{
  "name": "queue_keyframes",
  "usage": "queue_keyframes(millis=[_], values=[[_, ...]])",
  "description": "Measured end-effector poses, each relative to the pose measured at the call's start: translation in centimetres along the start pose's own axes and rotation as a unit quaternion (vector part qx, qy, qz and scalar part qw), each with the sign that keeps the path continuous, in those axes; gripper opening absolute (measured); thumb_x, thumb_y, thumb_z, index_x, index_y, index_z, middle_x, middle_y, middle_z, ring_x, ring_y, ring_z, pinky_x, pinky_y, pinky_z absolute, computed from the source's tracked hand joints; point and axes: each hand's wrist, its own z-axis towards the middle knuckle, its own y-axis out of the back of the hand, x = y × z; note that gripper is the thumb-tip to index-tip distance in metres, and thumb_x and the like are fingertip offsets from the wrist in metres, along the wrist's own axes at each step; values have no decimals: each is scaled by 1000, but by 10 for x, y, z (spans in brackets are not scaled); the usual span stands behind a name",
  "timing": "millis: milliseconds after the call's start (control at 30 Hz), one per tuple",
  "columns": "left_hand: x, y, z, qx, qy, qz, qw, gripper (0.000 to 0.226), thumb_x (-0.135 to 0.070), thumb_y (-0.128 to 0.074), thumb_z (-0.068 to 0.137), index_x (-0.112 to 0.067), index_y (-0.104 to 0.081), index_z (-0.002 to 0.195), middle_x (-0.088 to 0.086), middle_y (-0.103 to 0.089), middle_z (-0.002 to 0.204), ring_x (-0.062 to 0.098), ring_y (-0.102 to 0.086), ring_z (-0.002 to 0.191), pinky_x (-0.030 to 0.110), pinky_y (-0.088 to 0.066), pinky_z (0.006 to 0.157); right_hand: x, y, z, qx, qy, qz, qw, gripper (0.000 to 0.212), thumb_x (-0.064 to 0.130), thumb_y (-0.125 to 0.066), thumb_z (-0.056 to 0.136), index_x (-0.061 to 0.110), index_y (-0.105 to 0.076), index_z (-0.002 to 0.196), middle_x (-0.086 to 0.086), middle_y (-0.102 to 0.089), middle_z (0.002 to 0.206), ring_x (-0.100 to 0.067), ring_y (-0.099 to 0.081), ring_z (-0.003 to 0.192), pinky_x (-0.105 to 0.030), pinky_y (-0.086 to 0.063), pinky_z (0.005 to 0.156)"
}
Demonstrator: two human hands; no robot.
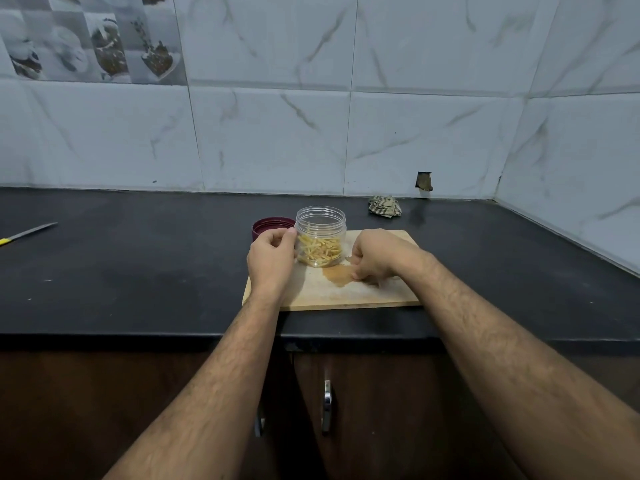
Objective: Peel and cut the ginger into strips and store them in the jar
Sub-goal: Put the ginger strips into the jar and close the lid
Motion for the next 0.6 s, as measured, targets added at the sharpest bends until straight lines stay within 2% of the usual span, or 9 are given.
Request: queue_keyframes(millis=[100,200,267,333,433,500,600], values=[[0,0,0,-2,-2,2,1000,15,-39,-62,90,-28,-69,83,-11,-71,75,14,-70,83,47,-56,86,-8,0,-3,-3,6,-26,1000,26,15,-60,87,16,-50,64,0,-54,65,-22,-52,68,-28,-38,54],[0,-1,0,0,-2,1,1000,15,-40,-62,90,-29,-69,83,-10,-72,78,14,-70,84,47,-57,86,-25,8,-6,-53,-12,8,999,24,11,-55,85,16,-50,62,-1,-59,66,-19,-51,60,-27,-40,52],[1,0,1,0,-5,2,1000,15,-41,-62,89,-29,-70,84,-10,-73,82,14,-70,86,47,-57,87,-32,9,-8,-52,-20,14,998,25,8,-56,85,15,-53,61,-3,-69,71,-19,-57,58,-27,-47,54],[1,-1,1,1,-5,3,1000,15,-41,-62,89,-28,-69,84,-9,-73,82,15,-70,86,47,-56,87,-36,6,-8,-46,-25,1,999,24,8,-60,83,17,-57,61,-1,-72,76,-18,-63,66,-27,-50,59],[0,-1,0,-1,-5,5,1000,15,-41,-62,89,-28,-69,84,-9,-73,82,14,-70,86,47,-56,87,-38,3,-8,-34,-37,-19,999,19,14,-69,81,20,-63,64,8,-68,74,-15,-64,78,-26,-45,62],[1,0,-1,-2,-5,7,1000,16,-41,-61,89,-28,-70,85,-10,-73,82,13,-70,86,47,-57,86,-38,5,-10,-25,-42,-15,999,18,16,-72,81,21,-65,66,9,-66,73,-13,-62,72,-25,-44,61],[1,-1,0,-2,-5,10,1000,17,-43,-61,88,-28,-70,85,-9,-73,83,13,-70,87,46,-57,87,-37,7,-16,-6,-45,-9,999,17,18,-71,85,18,-64,70,2,-68,77,-15,-59,57,-26,-46,55]])
